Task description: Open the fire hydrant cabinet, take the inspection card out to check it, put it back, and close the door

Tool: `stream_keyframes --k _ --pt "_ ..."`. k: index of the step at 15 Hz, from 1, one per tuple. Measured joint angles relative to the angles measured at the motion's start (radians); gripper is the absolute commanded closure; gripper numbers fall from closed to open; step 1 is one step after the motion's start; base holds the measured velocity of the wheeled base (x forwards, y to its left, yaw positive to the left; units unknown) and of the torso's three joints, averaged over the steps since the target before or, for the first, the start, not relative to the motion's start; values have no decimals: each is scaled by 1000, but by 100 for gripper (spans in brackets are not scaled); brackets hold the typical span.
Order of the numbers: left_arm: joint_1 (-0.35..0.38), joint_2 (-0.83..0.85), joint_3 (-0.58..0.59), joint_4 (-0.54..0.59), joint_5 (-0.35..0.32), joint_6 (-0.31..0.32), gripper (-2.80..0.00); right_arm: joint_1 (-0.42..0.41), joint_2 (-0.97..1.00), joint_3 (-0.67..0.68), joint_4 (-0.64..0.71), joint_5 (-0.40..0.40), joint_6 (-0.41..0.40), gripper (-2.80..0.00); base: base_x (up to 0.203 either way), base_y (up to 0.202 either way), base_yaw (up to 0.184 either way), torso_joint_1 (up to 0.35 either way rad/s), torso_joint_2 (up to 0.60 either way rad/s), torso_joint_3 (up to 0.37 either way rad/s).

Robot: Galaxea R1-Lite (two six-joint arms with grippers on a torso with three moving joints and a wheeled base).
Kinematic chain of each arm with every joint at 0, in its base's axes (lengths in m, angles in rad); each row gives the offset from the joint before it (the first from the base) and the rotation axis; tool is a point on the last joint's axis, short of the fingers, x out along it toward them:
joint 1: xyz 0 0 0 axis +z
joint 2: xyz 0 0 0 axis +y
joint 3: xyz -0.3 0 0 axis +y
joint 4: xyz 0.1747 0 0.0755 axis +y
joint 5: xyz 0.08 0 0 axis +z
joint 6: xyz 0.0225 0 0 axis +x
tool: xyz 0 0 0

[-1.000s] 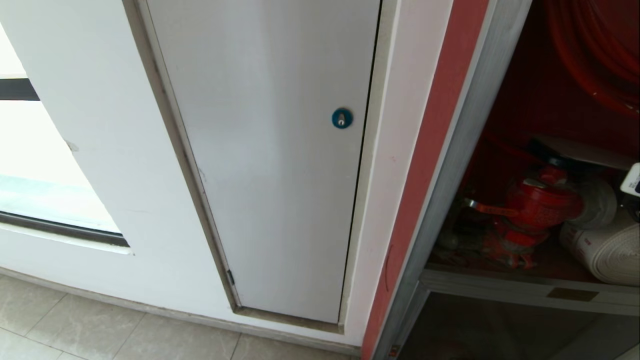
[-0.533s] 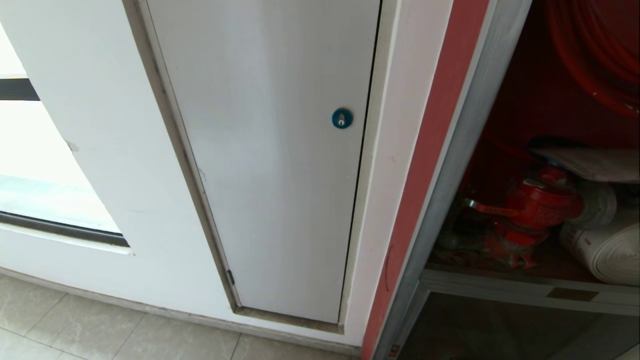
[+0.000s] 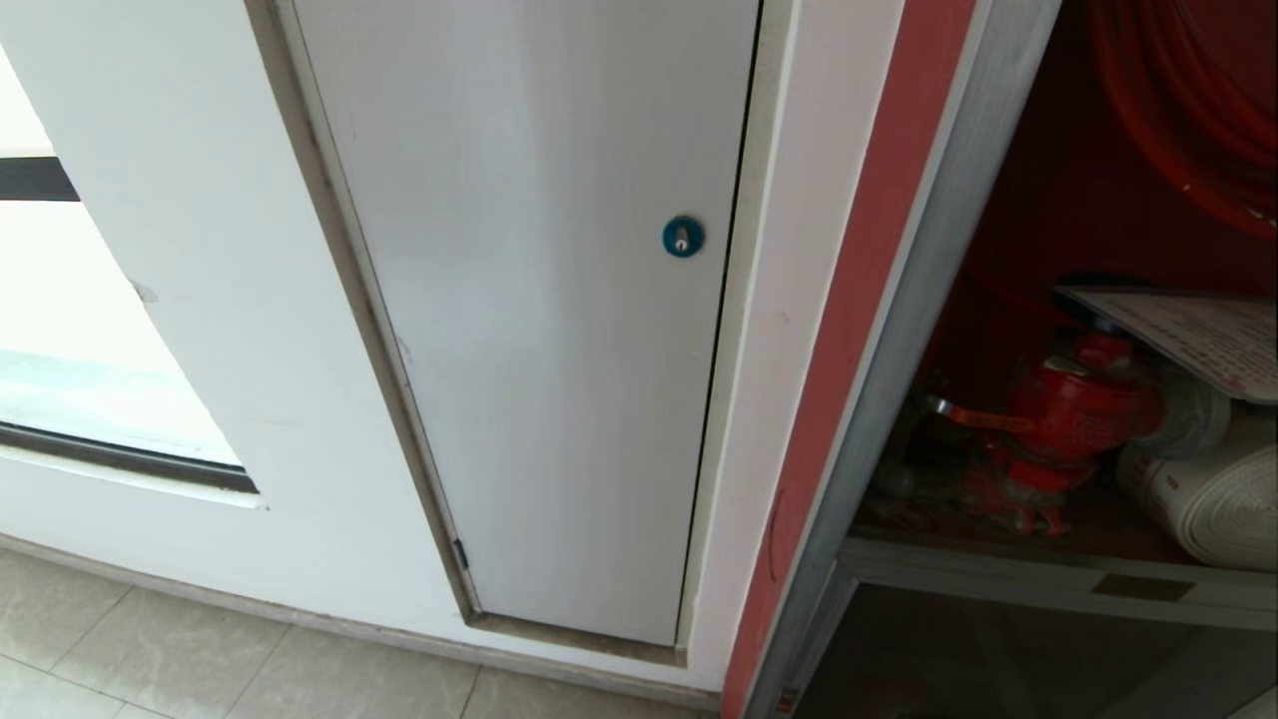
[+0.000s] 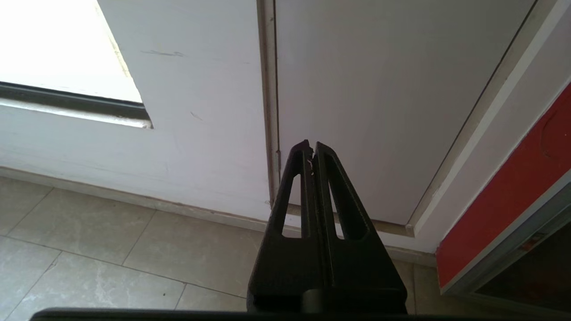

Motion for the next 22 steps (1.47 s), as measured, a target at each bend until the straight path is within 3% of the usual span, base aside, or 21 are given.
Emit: stream_keyframes --k 7,17,22 --pt "0 0 0 0 0 0 0 1 -66 101 2 49 213 0 0 0 0 0 0 0" --pt "0 0 0 0 0 0 0 0 -139 162 1 45 645 0 0 0 0 0 0 0" --pt "0 0 0 0 0 0 0 1 -191 167 1 44 775 0 0 0 0 0 0 0"
